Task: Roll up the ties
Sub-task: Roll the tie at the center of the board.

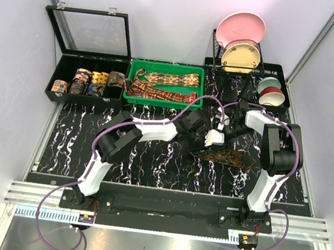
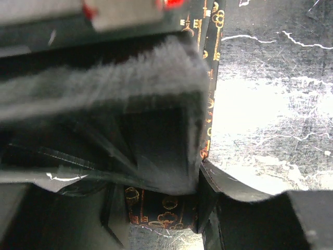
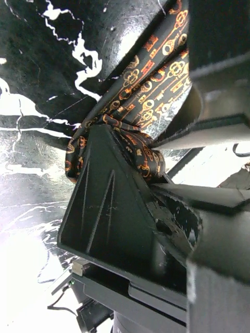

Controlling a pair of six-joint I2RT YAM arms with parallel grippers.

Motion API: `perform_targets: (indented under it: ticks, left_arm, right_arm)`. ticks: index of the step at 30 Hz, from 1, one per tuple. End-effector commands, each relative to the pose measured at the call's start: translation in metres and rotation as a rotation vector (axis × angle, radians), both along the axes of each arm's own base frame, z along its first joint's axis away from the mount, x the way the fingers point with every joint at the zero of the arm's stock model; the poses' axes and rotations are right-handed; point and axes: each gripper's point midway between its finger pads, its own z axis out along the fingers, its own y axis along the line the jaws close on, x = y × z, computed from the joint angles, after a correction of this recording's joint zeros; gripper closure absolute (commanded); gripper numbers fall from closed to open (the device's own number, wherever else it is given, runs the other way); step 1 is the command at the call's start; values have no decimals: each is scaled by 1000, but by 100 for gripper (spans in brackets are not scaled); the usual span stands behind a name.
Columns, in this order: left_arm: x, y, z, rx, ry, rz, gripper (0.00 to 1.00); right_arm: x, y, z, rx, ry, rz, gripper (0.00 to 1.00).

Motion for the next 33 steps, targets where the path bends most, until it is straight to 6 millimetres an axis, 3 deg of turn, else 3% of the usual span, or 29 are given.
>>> perform_targets:
  ticks: [1, 3, 7, 11, 16, 19, 22, 33]
  left_arm:
    - [-44, 89, -103, 412, 166, 19, 78]
    - [-45, 89, -102, 413, 165, 18, 77]
    - [-46, 87, -99, 401, 171, 10, 75]
    - [-44, 80, -91, 372, 170, 14, 71]
    - [-34, 61, -60, 248, 144, 47, 44]
    - [-29, 48, -40, 155, 116, 57, 37]
    - [-21, 36, -21, 59, 83, 67, 35]
    - [-17, -6, 10, -138, 108, 26, 32]
  right_arm:
    - [8, 7, -3, 25, -38, -2, 66]
    - [8, 6, -6, 15, -39, -3, 71]
    - [8, 3, -11, -14, -29, -8, 100]
    - [11, -3, -15, -68, -32, -20, 100]
    - [9, -13, -24, -148, 6, -36, 100]
    - [6, -18, -29, -185, 33, -38, 100]
    - [3, -22, -30, -215, 44, -38, 100]
    - [-2, -29, -42, -300, 74, -12, 100]
